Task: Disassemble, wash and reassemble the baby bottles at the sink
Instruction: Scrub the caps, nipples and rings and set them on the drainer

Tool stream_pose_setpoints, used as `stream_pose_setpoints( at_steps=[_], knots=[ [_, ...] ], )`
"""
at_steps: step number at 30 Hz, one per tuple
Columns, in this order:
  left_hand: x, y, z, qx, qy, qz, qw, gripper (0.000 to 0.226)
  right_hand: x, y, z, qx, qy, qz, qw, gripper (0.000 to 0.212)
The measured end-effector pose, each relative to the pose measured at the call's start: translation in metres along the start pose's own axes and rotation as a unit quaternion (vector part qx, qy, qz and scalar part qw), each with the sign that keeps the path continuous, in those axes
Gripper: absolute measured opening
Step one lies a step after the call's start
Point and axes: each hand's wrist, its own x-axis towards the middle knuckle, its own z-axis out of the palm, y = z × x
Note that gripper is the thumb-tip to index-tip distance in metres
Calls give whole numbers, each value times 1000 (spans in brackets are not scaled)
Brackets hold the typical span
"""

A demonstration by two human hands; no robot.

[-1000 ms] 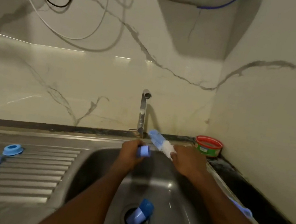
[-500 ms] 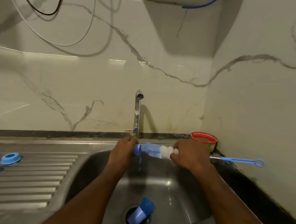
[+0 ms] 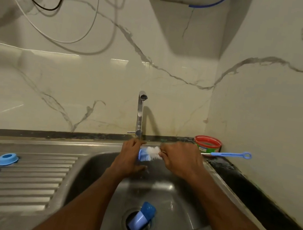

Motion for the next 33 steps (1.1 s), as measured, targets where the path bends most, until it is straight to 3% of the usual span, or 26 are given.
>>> stream_pose_setpoints(
  at_steps=[4,8,11,15,17,19,23,27,30,33],
  knots=[
    [-4,6,2,-34,-80,19,996,64,-2,7,1,-7,-25,60,998,28],
    [1,7,-8,45,-15,21,999,43,-6,14,3,46,-59,45,996,34],
    [-1,-2,-6,70,38,-12,997,63,-6,8,-4,50,-41,-13,998,36],
    [-3,-8,4,-43,-24,-74,996,91,-6,-10,-6,13,0,-9,1000,30],
    [-4,-4,4,-104,-80,-49,990,84,-6,-8,-4,-1,2,33,999,27],
    [-5,2,5,-87,-107,-12,990,71,-6,-1,-1,-3,-21,69,997,26],
    [4,11,1,23,-22,19,999,46,-8,6,9,38,-66,97,992,33],
    [2,2,-1,95,66,-8,993,66,-6,3,10,100,-91,24,990,37],
    [0,-2,7,61,30,-87,994,88,-4,-1,9,62,-37,-3,997,36],
    [0,1,12,-51,-54,-72,995,76,-4,-3,11,27,2,38,999,31]
  ],
)
